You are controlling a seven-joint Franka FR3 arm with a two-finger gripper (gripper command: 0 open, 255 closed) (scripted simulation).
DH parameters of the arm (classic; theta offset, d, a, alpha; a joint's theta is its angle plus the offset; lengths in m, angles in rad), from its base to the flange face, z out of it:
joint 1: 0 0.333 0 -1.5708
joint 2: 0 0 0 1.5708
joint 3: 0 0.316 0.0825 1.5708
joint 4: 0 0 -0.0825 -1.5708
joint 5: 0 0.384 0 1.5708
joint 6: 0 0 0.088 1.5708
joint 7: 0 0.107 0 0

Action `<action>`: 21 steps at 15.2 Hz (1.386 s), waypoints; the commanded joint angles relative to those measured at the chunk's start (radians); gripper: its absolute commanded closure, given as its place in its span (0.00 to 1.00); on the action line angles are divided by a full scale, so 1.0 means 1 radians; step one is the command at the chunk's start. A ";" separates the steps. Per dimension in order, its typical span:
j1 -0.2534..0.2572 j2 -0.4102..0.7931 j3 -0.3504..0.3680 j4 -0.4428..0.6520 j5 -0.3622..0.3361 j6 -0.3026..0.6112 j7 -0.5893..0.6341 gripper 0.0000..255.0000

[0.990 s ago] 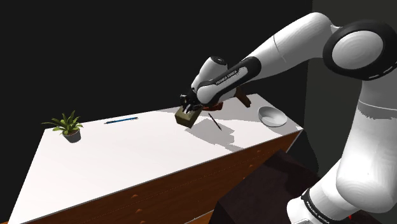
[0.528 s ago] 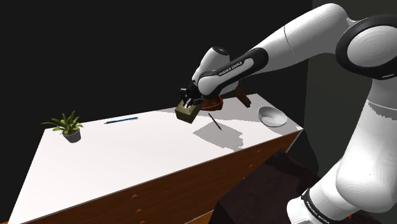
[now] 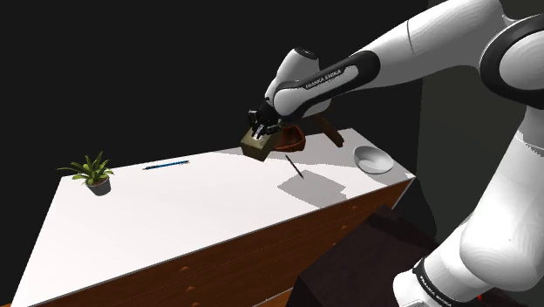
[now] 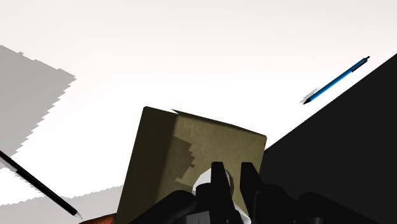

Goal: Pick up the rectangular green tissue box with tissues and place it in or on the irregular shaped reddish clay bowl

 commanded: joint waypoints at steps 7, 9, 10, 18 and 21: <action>-0.002 -0.054 0.002 0.046 0.004 -0.099 0.005 1.00; -0.003 -0.064 0.002 0.056 0.006 -0.119 0.006 1.00; -0.017 -0.057 -0.003 0.074 0.017 -0.132 -0.021 1.00; -0.127 0.034 -0.042 0.261 0.084 -0.248 -0.210 1.00; -0.166 0.083 -0.055 0.353 0.099 -0.300 -0.266 1.00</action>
